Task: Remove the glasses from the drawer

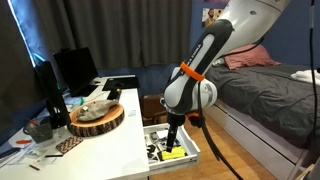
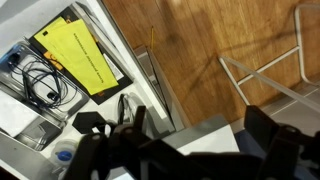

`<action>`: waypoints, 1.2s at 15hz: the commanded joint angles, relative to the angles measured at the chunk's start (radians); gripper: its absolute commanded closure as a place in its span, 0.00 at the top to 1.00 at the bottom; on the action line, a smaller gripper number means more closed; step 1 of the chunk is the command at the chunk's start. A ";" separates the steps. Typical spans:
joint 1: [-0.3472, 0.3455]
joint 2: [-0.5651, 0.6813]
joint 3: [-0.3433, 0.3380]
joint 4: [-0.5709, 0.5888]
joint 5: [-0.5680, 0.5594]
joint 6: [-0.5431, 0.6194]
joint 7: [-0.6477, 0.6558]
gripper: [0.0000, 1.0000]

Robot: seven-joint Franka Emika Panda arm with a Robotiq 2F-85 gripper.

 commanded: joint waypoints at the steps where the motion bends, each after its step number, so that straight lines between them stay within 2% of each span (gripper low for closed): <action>1: -0.107 0.145 0.095 0.094 0.050 0.087 -0.096 1.00; 6: -0.233 0.305 0.158 0.169 -0.091 0.206 -0.098 1.00; 8: -0.326 0.366 0.230 0.199 -0.134 0.210 -0.132 1.00; 9: -0.278 0.305 0.188 0.155 -0.168 0.197 -0.040 1.00; 12: -0.340 0.362 0.229 0.189 -0.181 0.200 -0.075 1.00; 16: -0.343 0.367 0.239 0.194 -0.180 0.200 -0.079 1.00; 18: -0.296 0.393 0.188 0.218 -0.223 0.240 -0.063 1.00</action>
